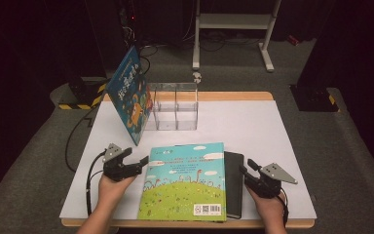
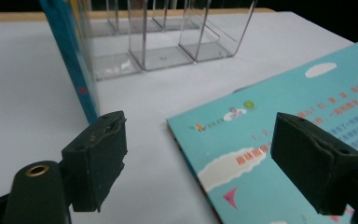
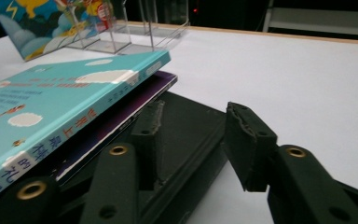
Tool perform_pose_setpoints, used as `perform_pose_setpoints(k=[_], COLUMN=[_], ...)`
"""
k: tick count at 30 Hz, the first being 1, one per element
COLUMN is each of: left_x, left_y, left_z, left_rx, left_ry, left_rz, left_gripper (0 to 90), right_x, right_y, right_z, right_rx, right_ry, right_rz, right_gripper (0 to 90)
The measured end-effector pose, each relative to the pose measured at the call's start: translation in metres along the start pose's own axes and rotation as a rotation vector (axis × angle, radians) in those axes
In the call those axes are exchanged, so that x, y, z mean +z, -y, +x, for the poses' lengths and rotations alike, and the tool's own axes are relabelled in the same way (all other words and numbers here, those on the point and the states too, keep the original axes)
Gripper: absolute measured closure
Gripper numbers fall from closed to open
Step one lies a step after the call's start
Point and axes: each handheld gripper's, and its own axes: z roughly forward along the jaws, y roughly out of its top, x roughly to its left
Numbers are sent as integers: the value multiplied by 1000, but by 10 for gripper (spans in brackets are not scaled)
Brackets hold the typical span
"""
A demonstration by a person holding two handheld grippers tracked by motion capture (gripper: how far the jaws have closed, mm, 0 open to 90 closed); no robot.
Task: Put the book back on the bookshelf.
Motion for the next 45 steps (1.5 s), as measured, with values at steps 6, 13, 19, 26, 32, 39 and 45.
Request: perform_pose_setpoints(k=[6,13,19,26,32,39,45], left_x=[1,3,-1,0,-2,-2,-4], left_y=[16,34,39,40,43,47,48], left_z=[-3,-4,-9,-10,-16,-23,-24], left_rx=[-9,-11,-39,-69,-81,-90,-59], left_ry=[35,37,37,18,60,73,72], left_rz=[66,202,231,263,296,289,276], left_gripper=[170,166,152,142,131,100,109], right_x=[6,9,6,0,-3,-4,-1], right_y=[-3,-1,-4,-9,-15,-18,-18], right_z=[6,13,16,24,35,45,55], right_rx=[-21,-79,-82,-60,-46,-42,-43], right_ry=[-59,-78,-77,-93,-105,-145,-175], right_rz=[48,79,84,88,83,84,102], right_gripper=[475,442,398,362,344,290,273])
